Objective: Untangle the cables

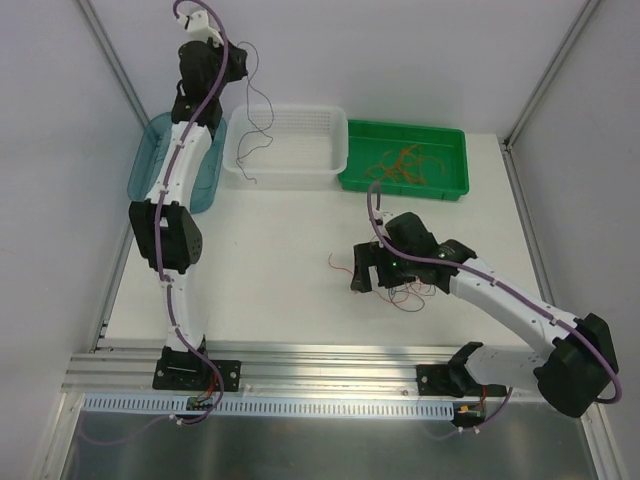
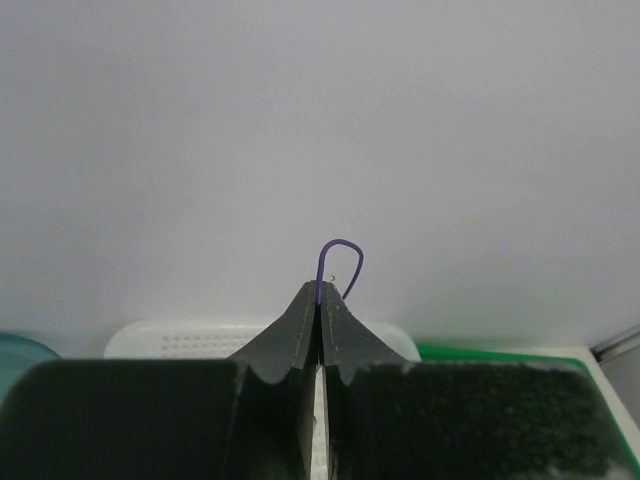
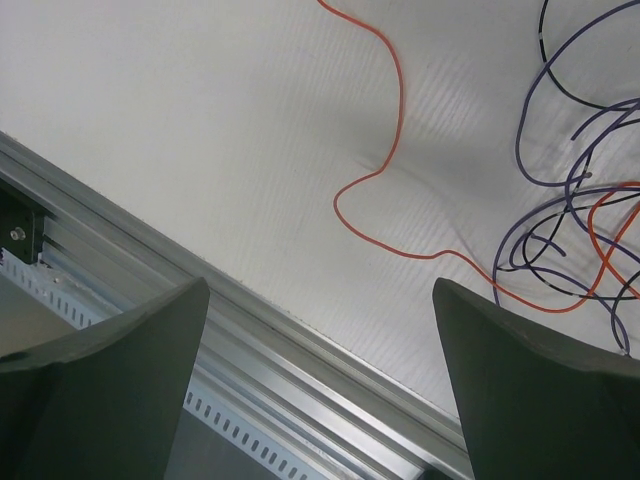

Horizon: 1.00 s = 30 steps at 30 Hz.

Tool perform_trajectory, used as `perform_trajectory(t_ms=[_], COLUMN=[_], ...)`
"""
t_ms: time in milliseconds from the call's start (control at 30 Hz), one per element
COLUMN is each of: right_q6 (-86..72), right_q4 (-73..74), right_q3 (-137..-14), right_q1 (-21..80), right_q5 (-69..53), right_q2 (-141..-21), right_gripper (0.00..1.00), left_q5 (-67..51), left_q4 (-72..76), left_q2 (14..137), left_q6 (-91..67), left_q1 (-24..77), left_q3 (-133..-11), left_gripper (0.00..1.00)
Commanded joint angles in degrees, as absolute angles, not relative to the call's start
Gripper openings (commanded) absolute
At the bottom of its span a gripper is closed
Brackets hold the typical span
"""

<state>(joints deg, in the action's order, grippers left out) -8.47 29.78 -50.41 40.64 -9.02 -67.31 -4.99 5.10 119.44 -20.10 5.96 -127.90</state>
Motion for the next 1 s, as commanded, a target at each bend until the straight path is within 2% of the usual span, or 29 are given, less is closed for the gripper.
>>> perform_trajectory(t_ms=[0,267,367,400,500,567,600,733,867,967], right_q6=[-7.7,-7.5,-7.6,-7.6,-7.5,-6.7,-6.5,-6.0,-8.0,-10.6], right_q4=[28.6,27.6,27.7,27.7,28.2,29.3,30.0,33.9,36.6,38.0], right_q3=[-50.8,-50.8,-50.8,-50.8,-50.5,-50.8,-51.0,-52.8,-52.8,-52.0], right_q1=[40.9,41.0,41.0,41.0,41.0,41.0,41.0,40.7,39.4,37.9], right_q5=[-9.1,-9.9,-9.7,-9.6,-8.9,-7.6,-5.1,3.0,6.9,8.8], right_q2=[-68.6,-71.0,-70.8,-70.7,-70.5,-70.1,-69.4,-67.2,-65.2,-63.5], right_gripper=[0.99,1.00,1.00,1.00,1.00,0.99,1.00,1.00,0.99,0.98], left_q5=[-5.7,-8.1,-9.2,-9.3,-11.0,-12.8,-13.2,-13.1,-12.6,-12.0], left_q4=[15.3,15.1,14.9,14.8,14.4,13.7,12.7,8.0,3.6,1.9], left_q2=[121.4,126.0,125.8,125.4,122.8,119.2,117.7,106.4,95.4,86.7], left_q6=[-18.5,-18.5,-18.5,-18.5,-18.4,-18.1,-17.9,-15.6,-14.9,-14.9], left_q1=[6.8,7.9,8.1,8.1,8.1,8.2,8.3,9.8,13.6,18.7], left_q3=[-126.6,-118.0,-112.3,-111.3,-107.8,-105.1,-104.2,-98.7,-88.3,-79.0], left_gripper=[0.00,0.00,0.05,0.11,0.20,0.42,0.59,0.86,0.99,0.99])
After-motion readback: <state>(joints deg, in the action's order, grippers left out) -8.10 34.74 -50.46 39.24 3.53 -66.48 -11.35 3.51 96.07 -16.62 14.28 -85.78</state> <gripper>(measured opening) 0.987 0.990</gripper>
